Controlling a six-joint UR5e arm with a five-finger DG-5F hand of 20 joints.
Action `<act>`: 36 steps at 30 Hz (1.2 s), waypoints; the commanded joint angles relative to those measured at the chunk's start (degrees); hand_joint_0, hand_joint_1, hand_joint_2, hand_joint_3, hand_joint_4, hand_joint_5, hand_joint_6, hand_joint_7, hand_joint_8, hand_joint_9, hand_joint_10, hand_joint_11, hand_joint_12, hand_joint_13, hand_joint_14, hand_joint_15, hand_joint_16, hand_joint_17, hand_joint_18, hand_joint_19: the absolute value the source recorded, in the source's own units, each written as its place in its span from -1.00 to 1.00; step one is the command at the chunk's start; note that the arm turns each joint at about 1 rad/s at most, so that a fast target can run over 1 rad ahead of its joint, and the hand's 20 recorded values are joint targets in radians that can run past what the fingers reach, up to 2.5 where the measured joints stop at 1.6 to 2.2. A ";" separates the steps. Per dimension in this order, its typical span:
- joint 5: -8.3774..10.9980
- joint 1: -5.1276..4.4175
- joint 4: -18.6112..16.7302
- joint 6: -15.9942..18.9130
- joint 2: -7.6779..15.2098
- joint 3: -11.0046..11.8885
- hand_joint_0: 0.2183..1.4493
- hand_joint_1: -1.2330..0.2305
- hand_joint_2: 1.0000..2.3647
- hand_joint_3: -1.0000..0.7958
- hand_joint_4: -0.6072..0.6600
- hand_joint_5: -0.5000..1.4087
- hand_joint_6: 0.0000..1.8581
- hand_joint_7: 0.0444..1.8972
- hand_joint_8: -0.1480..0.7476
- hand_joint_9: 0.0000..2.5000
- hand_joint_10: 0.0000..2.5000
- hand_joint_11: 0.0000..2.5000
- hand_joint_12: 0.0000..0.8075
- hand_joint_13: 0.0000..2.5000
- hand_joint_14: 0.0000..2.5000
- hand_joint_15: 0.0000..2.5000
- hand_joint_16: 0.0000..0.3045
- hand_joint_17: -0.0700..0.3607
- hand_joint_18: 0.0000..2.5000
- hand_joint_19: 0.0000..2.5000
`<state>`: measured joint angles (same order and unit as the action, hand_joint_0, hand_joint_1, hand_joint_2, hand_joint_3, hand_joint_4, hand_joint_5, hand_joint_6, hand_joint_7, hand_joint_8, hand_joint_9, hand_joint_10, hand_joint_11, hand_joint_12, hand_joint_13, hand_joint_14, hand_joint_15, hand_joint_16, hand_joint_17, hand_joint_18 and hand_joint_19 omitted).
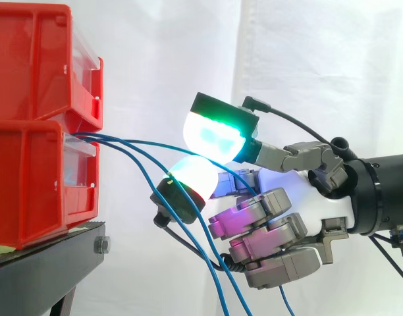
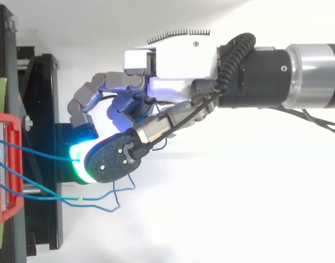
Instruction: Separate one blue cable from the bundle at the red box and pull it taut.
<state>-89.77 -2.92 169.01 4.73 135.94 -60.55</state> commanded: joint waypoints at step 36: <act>-0.23 -0.60 -8.70 11.44 -0.06 -5.81 -0.04 -0.44 -0.98 -0.22 -0.45 -0.68 0.01 0.40 -0.12 -0.42 0.90 0.06 -0.23 -0.26 1.00 0.10 -0.82 -0.39 0.01 0.49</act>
<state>-90.00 -3.43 161.31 16.22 135.93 -65.79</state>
